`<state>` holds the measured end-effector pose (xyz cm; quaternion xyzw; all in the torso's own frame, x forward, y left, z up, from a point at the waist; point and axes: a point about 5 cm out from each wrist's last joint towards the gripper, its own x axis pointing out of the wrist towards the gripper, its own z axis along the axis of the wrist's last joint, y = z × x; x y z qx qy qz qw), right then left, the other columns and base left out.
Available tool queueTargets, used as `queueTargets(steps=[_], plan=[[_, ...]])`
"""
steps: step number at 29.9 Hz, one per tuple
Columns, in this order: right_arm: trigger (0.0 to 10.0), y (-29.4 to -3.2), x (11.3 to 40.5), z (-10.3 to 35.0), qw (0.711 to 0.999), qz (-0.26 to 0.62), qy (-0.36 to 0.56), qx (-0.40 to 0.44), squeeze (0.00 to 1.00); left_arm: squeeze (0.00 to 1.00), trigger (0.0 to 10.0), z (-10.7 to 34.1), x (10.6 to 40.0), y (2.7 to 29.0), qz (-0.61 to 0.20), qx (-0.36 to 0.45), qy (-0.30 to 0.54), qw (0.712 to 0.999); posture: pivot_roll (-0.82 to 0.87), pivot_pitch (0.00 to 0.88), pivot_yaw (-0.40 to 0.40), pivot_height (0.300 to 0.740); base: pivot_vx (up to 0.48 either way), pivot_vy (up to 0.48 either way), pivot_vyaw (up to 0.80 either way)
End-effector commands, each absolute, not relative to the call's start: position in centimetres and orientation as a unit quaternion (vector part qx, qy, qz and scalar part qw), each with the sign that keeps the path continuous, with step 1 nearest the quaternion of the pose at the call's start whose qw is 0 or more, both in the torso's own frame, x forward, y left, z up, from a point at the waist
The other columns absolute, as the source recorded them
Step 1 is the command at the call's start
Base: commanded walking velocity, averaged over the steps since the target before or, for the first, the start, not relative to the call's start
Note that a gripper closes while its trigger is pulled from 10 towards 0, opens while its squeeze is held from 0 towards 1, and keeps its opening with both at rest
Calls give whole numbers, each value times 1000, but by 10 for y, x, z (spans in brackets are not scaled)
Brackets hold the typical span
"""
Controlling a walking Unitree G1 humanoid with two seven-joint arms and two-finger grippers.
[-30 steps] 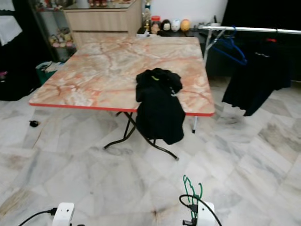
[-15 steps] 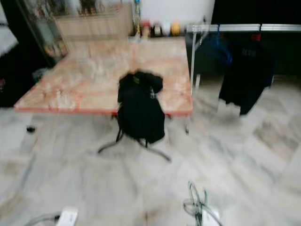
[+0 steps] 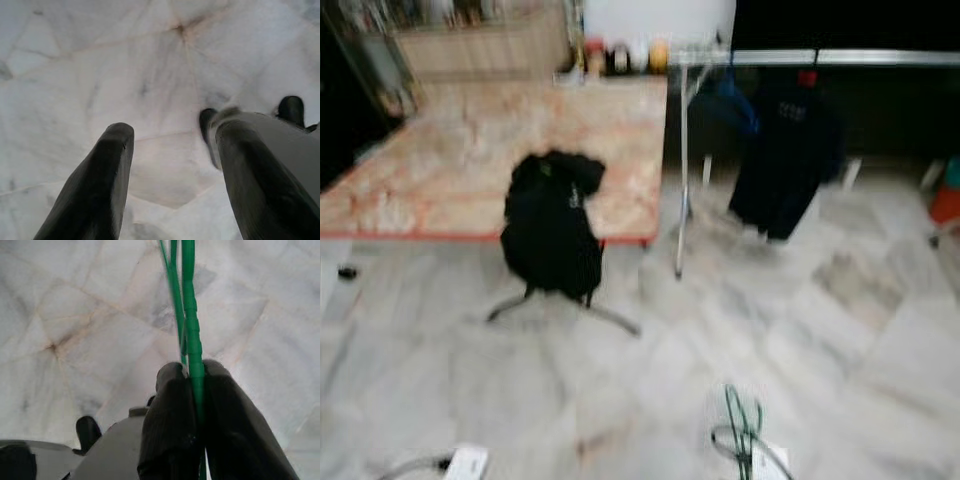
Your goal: Hang hanger
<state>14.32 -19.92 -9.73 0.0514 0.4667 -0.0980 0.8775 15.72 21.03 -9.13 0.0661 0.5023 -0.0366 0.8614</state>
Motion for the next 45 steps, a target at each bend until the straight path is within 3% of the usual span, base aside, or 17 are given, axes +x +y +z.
queueTargets(steps=[1,21,32,45], plan=[[10000,-192,145,-97,879,-89,465,56,0,0,10000,-92,152,218,-37,80,512,855,-41,0,67,740,0,-394,0],[10000,-187,152,-96,881,-96,458,70,0,0,10000,-83,166,234,-12,80,502,861,-4,0,83,740,0,-371,0],[10000,-189,153,-94,885,-121,441,85,0,0,10000,-83,167,231,-3,56,500,864,-14,0,74,740,0,0,0],[10000,-191,152,-95,879,-153,441,100,0,0,10000,-83,168,230,-7,58,502,863,-16,0,68,740,390,0,-460]])
